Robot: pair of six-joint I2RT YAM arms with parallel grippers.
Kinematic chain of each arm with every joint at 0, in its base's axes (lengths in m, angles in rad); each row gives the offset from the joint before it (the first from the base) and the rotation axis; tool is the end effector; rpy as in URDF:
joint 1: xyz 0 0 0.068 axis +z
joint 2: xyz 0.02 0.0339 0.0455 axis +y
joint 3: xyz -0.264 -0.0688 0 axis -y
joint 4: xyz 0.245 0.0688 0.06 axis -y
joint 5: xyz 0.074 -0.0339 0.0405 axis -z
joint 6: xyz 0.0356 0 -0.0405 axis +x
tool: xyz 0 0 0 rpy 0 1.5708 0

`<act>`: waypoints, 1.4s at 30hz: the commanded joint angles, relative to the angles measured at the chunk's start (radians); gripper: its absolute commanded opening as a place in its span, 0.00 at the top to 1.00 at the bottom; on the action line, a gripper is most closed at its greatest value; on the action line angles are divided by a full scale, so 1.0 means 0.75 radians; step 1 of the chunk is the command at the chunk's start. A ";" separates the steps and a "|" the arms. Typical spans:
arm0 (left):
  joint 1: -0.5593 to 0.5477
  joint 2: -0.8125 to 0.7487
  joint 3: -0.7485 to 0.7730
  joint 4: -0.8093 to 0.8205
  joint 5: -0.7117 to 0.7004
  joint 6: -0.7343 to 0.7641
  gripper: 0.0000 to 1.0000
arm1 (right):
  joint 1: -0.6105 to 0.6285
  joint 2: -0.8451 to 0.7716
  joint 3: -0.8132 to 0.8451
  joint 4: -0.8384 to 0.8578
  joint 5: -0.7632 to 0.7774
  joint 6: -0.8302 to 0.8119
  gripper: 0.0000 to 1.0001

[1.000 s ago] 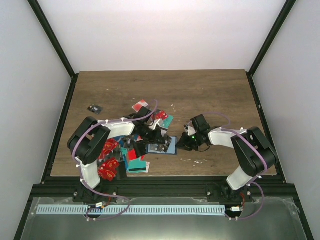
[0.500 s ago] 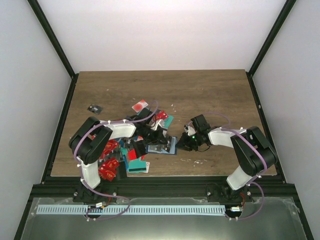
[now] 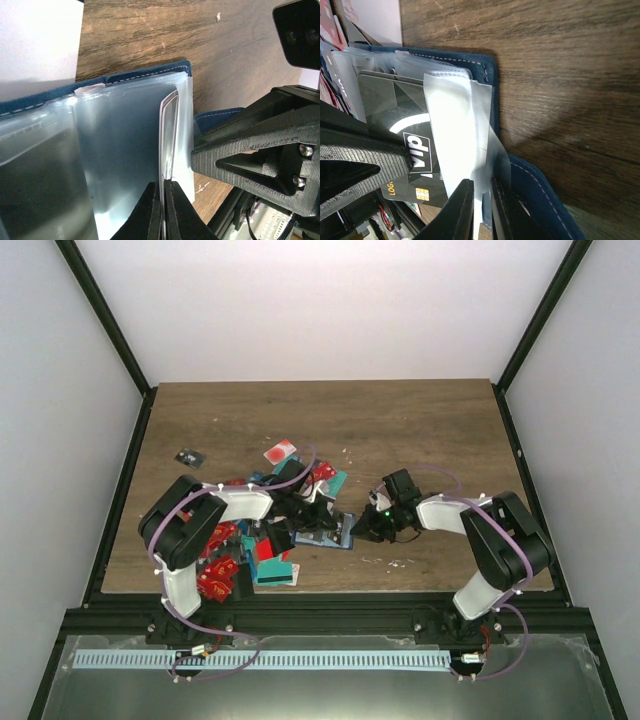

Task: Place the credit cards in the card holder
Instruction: Insert the credit card into the card holder.

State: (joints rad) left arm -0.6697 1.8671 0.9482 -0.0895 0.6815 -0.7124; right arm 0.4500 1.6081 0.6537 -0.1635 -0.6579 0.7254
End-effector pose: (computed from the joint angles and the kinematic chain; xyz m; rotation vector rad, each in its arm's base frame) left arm 0.2586 -0.2334 0.1216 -0.2301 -2.8447 1.2984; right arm 0.2293 0.1349 0.1202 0.1717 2.8969 1.1914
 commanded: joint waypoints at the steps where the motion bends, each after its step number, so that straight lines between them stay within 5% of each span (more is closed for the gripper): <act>1: -0.041 0.049 -0.051 -0.003 -0.148 -0.058 0.96 | 0.012 0.037 0.003 0.052 -0.075 0.023 0.87; 42: -0.069 0.008 -0.155 0.124 -0.316 -0.076 0.96 | 0.012 0.132 0.081 0.083 -0.147 0.048 0.88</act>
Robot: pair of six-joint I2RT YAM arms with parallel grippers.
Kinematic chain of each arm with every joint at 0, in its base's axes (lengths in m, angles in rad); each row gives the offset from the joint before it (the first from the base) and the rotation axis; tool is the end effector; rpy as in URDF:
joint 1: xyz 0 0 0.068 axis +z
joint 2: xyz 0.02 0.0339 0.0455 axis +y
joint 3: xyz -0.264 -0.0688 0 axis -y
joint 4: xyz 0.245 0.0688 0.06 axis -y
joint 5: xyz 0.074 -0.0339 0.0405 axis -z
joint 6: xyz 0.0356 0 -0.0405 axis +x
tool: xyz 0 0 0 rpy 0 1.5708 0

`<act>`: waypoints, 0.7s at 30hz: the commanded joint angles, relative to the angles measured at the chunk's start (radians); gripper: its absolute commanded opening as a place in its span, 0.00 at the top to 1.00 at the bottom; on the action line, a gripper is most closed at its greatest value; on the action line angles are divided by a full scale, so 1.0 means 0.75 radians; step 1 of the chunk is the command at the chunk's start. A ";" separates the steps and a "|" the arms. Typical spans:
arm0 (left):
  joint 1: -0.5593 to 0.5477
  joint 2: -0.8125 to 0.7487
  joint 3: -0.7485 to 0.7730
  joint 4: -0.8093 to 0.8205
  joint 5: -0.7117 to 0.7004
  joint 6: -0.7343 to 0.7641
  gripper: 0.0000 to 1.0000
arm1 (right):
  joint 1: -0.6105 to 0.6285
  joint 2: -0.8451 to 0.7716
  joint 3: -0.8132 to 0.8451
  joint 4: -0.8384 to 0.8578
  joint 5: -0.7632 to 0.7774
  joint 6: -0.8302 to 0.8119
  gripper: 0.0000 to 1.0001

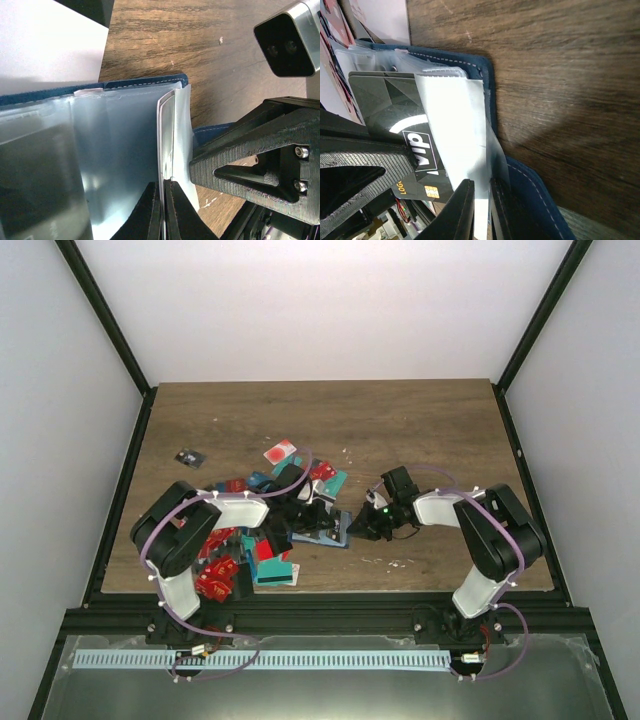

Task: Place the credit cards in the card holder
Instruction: Insert the credit card into the card holder.

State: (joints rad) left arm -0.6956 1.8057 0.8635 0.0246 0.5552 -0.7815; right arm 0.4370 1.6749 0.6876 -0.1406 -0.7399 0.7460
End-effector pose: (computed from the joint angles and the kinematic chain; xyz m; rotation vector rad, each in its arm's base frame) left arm 0.2470 -0.2306 0.1246 0.1481 2.7771 -1.2146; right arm 0.2394 0.1383 0.1140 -0.1900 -2.8142 -1.2573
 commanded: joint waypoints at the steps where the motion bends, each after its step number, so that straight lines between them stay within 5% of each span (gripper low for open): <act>1: -0.039 0.092 -0.041 -0.027 -0.147 0.017 0.96 | 0.029 0.043 0.036 0.056 -0.040 0.026 0.88; 21: -0.022 -0.152 -0.029 -0.316 -0.331 0.152 0.96 | 0.029 0.042 0.013 0.079 -0.024 0.069 0.88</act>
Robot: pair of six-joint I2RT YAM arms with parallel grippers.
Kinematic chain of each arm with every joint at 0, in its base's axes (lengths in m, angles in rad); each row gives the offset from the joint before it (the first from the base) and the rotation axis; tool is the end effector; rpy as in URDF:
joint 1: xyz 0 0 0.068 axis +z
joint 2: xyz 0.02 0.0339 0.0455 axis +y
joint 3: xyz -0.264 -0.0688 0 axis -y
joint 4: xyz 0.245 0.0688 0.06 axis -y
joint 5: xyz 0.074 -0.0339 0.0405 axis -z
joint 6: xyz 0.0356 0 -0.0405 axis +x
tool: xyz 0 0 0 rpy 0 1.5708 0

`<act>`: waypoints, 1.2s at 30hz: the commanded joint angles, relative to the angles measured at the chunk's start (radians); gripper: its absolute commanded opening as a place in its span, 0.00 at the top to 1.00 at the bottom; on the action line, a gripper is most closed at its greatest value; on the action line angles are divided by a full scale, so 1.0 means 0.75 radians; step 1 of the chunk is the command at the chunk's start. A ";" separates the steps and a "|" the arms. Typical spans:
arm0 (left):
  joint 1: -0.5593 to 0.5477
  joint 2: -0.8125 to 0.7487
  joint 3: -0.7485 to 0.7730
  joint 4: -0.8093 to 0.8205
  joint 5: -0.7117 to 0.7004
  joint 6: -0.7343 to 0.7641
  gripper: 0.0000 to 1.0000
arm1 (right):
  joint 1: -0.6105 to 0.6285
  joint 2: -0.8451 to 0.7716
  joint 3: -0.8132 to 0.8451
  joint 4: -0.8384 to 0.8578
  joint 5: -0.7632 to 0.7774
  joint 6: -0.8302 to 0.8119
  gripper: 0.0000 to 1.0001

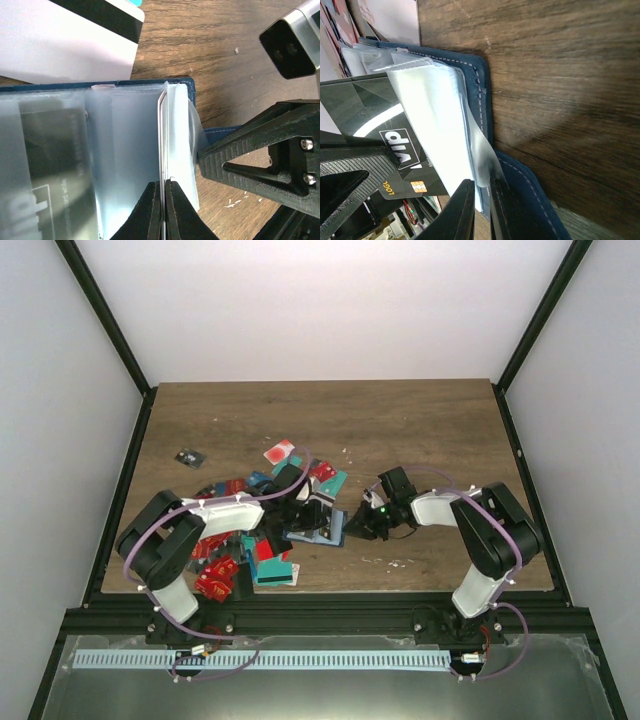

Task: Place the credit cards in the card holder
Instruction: Insert the credit card into the card holder.

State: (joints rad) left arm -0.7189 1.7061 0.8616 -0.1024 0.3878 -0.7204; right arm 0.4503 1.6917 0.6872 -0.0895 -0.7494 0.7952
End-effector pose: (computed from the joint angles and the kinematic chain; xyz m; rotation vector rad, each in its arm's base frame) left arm 0.2362 -0.2246 0.1450 0.1722 2.7518 -0.9912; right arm 0.2414 0.1436 0.1121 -0.2160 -2.7941 -1.2866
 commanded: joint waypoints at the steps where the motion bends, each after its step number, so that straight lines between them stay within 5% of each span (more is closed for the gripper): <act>1: 0.012 -0.023 -0.026 -0.149 -0.113 0.077 0.96 | 0.011 0.020 0.018 0.007 -0.010 0.002 0.88; 23: 0.002 0.219 -0.070 0.113 0.082 0.052 0.96 | 0.079 0.137 0.129 0.010 -0.024 -0.005 0.95; 36: 0.026 0.084 -0.004 -0.157 -0.046 0.156 0.96 | 0.079 0.056 0.192 -0.039 -0.043 -0.023 0.99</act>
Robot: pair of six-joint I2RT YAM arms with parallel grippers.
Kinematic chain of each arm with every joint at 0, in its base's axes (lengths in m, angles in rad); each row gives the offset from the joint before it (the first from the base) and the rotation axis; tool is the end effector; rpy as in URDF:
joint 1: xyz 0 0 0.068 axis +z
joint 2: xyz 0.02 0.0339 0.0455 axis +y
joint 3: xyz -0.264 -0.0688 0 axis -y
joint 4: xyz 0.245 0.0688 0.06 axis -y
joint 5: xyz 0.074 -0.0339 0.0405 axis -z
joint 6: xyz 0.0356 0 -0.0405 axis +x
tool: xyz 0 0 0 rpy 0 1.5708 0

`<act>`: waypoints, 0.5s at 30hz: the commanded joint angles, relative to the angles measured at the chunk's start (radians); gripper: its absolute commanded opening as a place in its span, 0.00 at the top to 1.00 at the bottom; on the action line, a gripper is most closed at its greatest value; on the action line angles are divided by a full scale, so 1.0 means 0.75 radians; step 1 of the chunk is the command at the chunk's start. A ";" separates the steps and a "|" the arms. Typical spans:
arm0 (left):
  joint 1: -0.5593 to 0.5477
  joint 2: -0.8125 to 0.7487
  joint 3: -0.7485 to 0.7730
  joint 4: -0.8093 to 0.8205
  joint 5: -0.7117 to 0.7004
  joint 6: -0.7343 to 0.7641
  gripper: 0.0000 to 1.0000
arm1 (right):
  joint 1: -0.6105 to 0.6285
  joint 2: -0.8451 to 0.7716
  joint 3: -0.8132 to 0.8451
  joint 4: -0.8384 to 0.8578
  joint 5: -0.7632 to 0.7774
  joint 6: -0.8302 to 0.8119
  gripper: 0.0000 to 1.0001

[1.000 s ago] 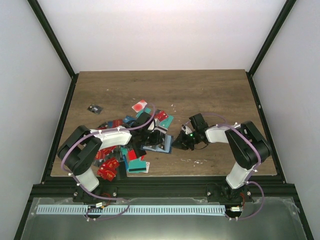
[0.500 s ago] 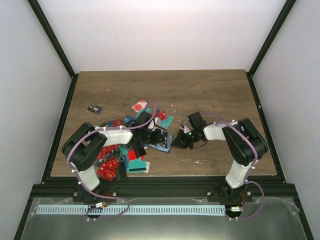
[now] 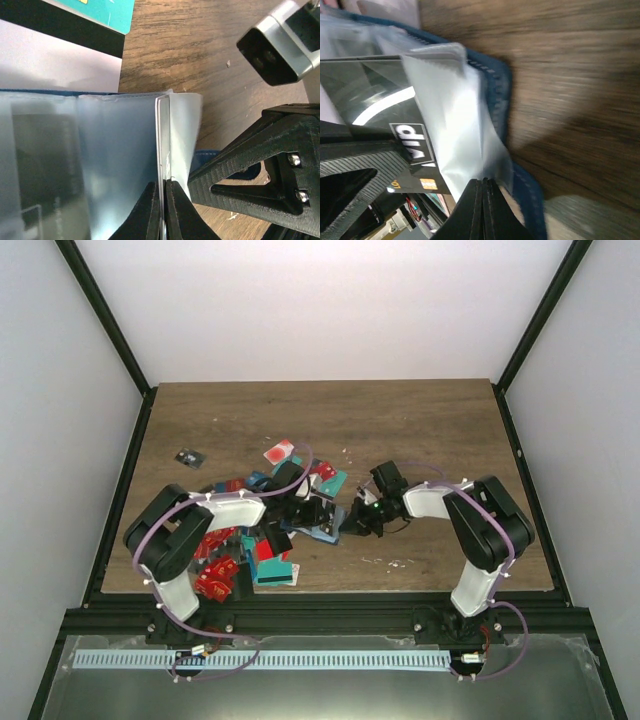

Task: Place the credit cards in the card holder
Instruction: Insert the credit card into the card holder.

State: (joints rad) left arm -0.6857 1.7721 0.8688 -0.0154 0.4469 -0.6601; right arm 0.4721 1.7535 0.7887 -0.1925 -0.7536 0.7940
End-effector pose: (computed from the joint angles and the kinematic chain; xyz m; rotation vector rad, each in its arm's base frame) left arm 0.2503 -0.2246 0.1326 0.2429 2.7067 -1.0525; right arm 0.2534 0.1568 0.1144 -0.2159 -2.7571 -1.2213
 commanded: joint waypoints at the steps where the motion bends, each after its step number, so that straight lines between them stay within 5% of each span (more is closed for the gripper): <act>1: -0.009 -0.024 -0.002 -0.296 -0.132 0.084 0.96 | 0.050 -0.016 0.047 0.100 -0.038 -0.024 0.99; 15: 0.139 -0.160 0.049 -0.481 -0.158 0.201 0.96 | 0.050 0.005 -0.005 0.108 0.009 -0.046 0.99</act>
State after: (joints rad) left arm -0.6079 1.6653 0.8978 -0.2871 0.3668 -0.5571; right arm 0.5045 1.7531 0.7879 -0.1223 -0.7547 0.7753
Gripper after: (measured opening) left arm 0.041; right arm 0.019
